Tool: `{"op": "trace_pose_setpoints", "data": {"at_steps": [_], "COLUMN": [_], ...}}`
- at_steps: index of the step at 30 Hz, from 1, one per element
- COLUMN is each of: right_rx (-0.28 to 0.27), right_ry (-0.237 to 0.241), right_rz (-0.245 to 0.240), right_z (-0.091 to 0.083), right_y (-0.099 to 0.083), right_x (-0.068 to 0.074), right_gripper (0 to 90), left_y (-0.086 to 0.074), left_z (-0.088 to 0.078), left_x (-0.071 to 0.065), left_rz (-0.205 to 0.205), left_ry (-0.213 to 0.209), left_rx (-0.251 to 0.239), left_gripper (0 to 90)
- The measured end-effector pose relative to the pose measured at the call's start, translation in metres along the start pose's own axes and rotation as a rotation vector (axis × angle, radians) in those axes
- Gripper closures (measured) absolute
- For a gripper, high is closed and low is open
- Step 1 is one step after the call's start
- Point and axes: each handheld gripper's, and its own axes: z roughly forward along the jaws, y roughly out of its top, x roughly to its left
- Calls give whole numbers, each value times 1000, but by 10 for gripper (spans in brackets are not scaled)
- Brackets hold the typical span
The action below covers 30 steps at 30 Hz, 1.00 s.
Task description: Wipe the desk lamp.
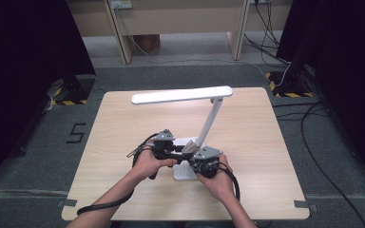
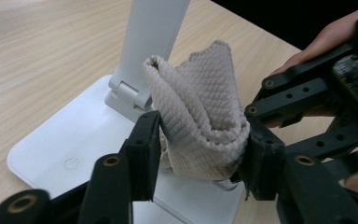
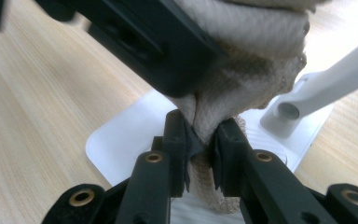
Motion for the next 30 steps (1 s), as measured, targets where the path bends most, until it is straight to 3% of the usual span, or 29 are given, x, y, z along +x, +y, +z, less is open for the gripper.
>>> {"op": "trace_pose_setpoints", "data": {"at_steps": [9,16,19,25,27,30], "right_rx": [-11,-10,-13,-11,-17,-15], "right_ry": [-8,-8,-11,-14,-14,-7], "right_rz": [-43,-63,-71,-68,-63,-51], "right_z": [2,2,2,4,5,4], "right_y": [4,6,8,8,8,9], "right_x": [4,6,5,5,4,3], "right_gripper": [779,780,780,767,747,662], "left_y": [0,1,2,5,7,10], "left_z": [1,-1,-1,0,0,0], "left_x": [3,6,6,2,0,1], "left_rz": [-44,-62,-64,28,63,79], "left_ry": [-13,5,-6,6,23,55], "left_rx": [-1,-3,-1,23,30,29], "left_gripper": [679,592,609,789,822,836]}}
